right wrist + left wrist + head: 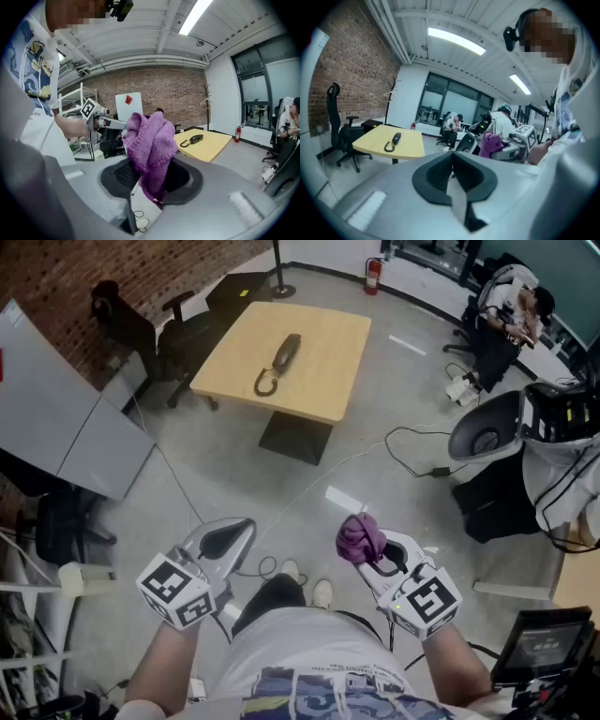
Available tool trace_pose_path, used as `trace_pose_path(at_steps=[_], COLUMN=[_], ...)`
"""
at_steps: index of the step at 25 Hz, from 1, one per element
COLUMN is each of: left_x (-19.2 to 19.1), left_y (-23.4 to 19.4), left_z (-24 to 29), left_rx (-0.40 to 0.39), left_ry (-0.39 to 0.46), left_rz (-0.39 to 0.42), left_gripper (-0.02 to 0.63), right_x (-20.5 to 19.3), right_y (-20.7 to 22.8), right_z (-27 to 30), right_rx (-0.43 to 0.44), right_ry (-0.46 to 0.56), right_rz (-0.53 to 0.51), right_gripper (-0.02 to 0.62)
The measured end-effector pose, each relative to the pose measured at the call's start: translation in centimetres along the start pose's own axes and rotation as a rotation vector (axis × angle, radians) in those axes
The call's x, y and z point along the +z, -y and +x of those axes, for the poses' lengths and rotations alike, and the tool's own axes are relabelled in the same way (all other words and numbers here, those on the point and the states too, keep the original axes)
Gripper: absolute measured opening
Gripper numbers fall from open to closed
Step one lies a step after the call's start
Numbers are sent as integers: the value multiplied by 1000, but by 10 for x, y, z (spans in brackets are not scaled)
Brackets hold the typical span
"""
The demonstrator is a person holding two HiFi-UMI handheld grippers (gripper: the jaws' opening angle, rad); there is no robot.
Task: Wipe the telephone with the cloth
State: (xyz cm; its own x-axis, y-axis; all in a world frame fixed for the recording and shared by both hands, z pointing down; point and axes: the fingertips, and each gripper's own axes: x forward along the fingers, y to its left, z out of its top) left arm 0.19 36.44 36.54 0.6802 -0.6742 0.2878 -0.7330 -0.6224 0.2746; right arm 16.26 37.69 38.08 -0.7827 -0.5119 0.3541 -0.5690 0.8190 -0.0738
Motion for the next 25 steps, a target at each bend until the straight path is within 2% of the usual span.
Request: trace_pose_path(at_steps=[4, 11, 15, 25], left_x=[-3, -4, -14, -25], left_y=[23, 54, 57, 43], left_z=[17, 30, 29, 23], left_rx=[-45, -87, -78, 14], left_ry=[-2, 21, 17, 1], left_rz=[-19, 0, -6, -27], left_gripper=[6, 6, 6, 6], right_x=[4, 1, -4, -12], right_y=[-3, -14, -21, -16], right_z=[1, -3, -2, -5], right_rx=[18, 48, 64, 81], right_ry=[16, 13, 8, 9], right_rz=[30, -9, -37, 2], right_gripper=[121, 121, 121, 121])
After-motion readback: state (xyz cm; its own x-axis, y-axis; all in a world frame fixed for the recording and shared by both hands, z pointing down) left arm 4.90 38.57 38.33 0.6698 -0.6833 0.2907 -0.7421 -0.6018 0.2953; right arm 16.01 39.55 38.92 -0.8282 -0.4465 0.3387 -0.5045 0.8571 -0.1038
